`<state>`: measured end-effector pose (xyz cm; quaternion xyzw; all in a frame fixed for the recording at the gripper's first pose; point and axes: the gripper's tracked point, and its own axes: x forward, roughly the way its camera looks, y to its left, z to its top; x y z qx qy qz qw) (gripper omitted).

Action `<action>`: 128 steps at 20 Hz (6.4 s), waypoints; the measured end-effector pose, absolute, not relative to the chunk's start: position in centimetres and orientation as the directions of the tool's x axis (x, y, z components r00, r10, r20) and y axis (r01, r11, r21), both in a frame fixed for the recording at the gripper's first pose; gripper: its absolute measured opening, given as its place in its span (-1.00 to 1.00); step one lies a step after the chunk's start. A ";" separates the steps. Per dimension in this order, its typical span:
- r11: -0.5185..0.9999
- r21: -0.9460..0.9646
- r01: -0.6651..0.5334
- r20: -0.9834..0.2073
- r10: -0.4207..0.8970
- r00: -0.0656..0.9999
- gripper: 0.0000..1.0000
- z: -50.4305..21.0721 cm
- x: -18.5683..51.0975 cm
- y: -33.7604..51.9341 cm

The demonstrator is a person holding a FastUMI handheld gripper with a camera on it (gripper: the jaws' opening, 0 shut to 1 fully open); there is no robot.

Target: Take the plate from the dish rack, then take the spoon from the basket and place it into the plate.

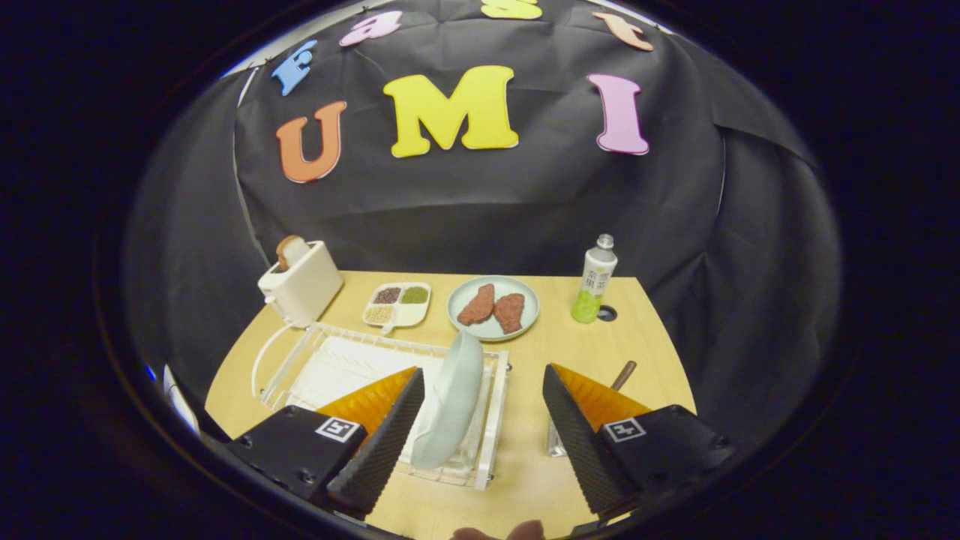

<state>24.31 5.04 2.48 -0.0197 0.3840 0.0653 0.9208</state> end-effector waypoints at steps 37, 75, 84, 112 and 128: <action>0.997 -0.077 -0.016 -0.812 -0.053 0.582 -0.38 1.5 24.9 9.8; 0.865 0.502 -0.013 -0.699 0.415 0.583 0.02 -16.6 4.4 6.2; 0.989 0.123 -0.084 -0.443 0.130 0.887 0.85 -8.2 6.7 -1.4; 0.996 0.085 -0.005 -0.446 0.042 0.894 0.67 -11.4 33.5 -9.5; 0.997 0.067 0.047 -0.240 -0.030 0.970 -0.67 -2.0 28.4 -8.3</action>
